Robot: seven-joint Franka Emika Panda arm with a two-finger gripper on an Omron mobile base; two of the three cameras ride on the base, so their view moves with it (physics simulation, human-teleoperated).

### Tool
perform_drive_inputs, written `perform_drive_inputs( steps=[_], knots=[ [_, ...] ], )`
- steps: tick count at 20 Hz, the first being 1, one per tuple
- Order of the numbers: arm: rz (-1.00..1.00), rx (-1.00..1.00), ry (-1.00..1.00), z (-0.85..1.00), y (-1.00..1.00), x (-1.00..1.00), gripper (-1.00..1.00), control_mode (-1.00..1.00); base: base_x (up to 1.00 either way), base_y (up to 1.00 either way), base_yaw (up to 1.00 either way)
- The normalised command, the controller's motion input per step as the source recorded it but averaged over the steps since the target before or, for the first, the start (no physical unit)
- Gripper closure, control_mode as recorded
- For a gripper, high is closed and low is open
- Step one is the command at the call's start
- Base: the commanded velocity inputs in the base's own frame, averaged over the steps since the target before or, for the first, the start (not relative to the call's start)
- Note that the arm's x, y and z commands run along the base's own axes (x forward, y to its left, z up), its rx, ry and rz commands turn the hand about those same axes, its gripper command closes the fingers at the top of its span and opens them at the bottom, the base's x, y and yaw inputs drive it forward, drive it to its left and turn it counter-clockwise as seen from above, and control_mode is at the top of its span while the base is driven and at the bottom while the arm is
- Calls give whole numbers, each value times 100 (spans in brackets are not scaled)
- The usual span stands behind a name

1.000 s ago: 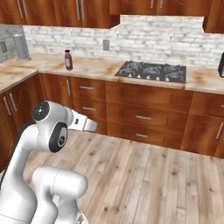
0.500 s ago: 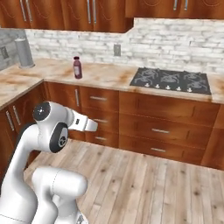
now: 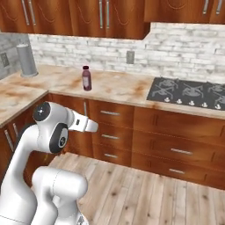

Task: There is a wine glass and glass cup on the dining counter. Place the wine bottle next to the wine glass and the juice bottle next to the glass cup.

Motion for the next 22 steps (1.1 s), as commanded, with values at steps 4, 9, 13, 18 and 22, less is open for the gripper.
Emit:
perform_drive_inputs(
  steps=[4, 9, 13, 18, 22],
  knots=[
    [0, 0, 0, 0, 0, 0, -100, 100, 77, 47, 0],
    [0, 0, 0, 0, 0, 0, -100, 100, 82, 44, 0],
    [0, 0, 0, 0, 0, 0, -100, 100, 77, 46, 0],
    [0, 0, 0, 0, 0, 0, -100, 100, 76, 19, 0],
    [0, 0, 0, 0, 0, 0, -100, 100, 77, 4, 0]
  ],
)
